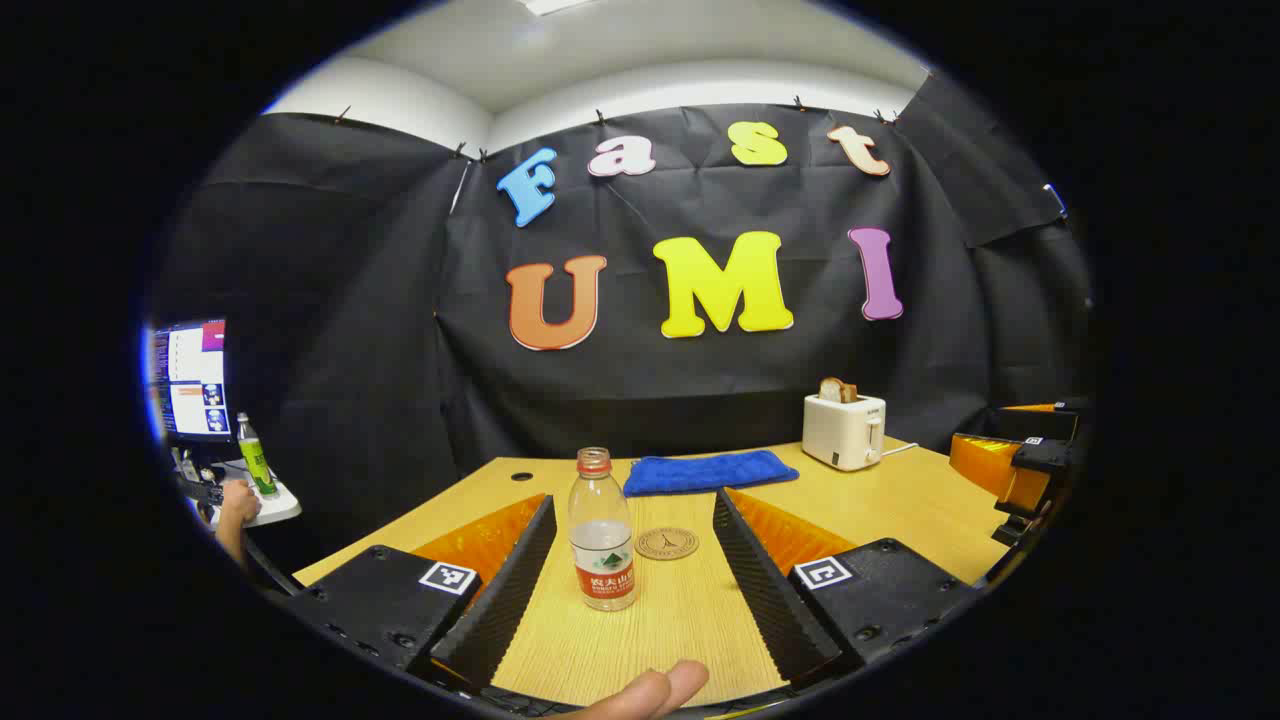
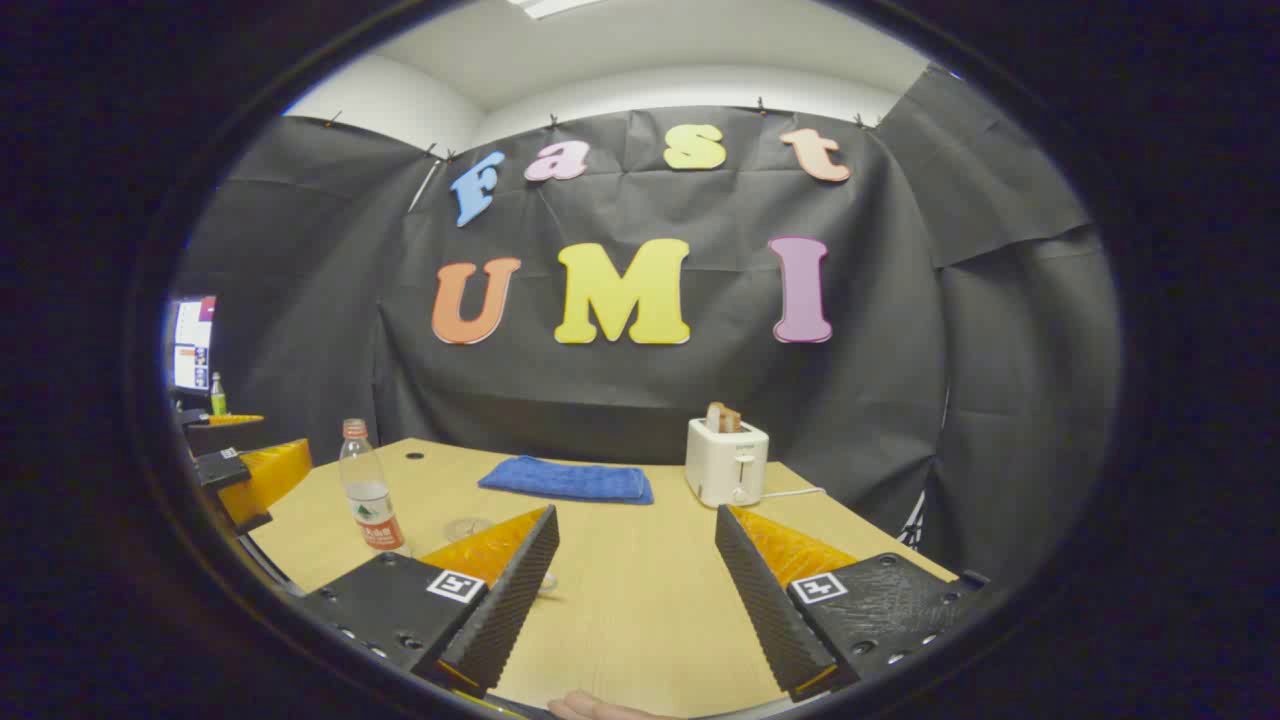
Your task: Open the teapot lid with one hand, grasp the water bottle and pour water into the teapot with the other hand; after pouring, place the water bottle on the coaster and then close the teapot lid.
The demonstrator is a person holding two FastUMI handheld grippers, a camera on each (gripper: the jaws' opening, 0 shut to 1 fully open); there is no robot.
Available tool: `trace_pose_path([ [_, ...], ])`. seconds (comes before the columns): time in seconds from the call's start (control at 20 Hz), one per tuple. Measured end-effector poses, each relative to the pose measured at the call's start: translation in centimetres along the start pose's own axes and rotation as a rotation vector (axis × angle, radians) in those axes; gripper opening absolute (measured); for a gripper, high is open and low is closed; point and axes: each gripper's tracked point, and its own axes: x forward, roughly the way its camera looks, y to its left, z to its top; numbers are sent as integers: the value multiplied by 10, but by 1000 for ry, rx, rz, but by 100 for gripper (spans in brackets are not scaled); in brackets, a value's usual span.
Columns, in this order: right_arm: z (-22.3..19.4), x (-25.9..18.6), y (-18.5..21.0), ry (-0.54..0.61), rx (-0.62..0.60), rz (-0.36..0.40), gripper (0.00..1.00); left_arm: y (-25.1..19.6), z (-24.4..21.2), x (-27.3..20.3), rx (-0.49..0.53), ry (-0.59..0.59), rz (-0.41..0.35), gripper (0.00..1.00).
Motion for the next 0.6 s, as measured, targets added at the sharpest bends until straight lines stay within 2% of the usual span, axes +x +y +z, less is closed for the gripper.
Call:
trace_pose_path([
  [0.1, 2, 1, 0, -11, -12, -3, 97, 10, 5, 2, -9, -18, 24, 99],
  [0.25, 0, 4, -1, 1, -6, -9, 93, 7, -1, 4, -7, -2, 20, 99],
  [0.4, -1, 3, -2, 8, 10, -3, 98, 11, 2, 2, 1, -14, 33, 99],
  [0.45, 0, 3, -4, 6, 9, -7, 95, 11, 1, 2, -1, -12, 30, 99],
  [0.5, 1, 4, -4, 4, 7, -10, 97, 11, 0, 3, -4, -12, 32, 95],
  [0.55, 0, 5, -5, 5, 4, -11, 95, 12, 0, 3, -6, -10, 34, 95],
  [0.6, -2, 6, -6, 9, 1, -14, 97, 13, -2, 4, -6, -6, 36, 99],
])
